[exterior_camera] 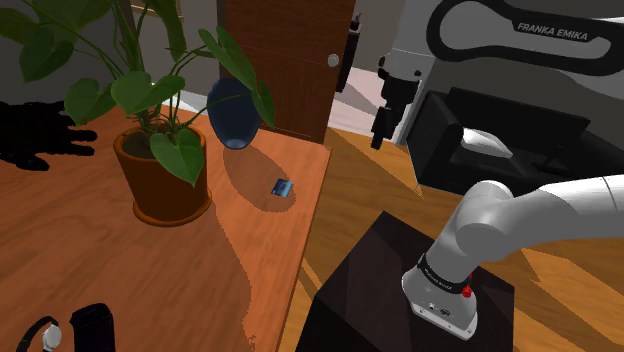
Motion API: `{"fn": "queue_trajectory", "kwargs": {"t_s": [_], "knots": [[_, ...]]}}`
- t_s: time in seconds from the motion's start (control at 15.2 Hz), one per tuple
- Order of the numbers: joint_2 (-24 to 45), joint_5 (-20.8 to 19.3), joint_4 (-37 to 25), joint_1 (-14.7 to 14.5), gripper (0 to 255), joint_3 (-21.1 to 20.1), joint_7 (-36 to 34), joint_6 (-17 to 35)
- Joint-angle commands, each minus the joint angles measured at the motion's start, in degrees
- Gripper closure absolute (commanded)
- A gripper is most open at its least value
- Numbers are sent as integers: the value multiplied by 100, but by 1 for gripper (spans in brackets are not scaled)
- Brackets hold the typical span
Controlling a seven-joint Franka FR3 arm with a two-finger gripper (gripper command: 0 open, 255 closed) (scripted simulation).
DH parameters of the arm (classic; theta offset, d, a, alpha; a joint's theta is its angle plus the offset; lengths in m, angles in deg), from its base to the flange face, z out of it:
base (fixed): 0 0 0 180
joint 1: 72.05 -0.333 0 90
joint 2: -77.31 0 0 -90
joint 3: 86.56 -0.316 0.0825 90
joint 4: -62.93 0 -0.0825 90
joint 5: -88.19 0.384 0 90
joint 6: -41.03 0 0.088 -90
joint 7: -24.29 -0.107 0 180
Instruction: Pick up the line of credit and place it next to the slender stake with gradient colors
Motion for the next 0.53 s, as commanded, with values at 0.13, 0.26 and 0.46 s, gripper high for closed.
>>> {"fn": "queue_trajectory", "kwargs": {"t_s": [0.13, 0.26, 0.46], "knots": [[476, 259, -122, 88, 0, -164, -525, 154], [963, 505, -267, 176, 0, -307, -1031, 313], [1707, 843, -519, 294, 0, -477, -1758, 556]]}}
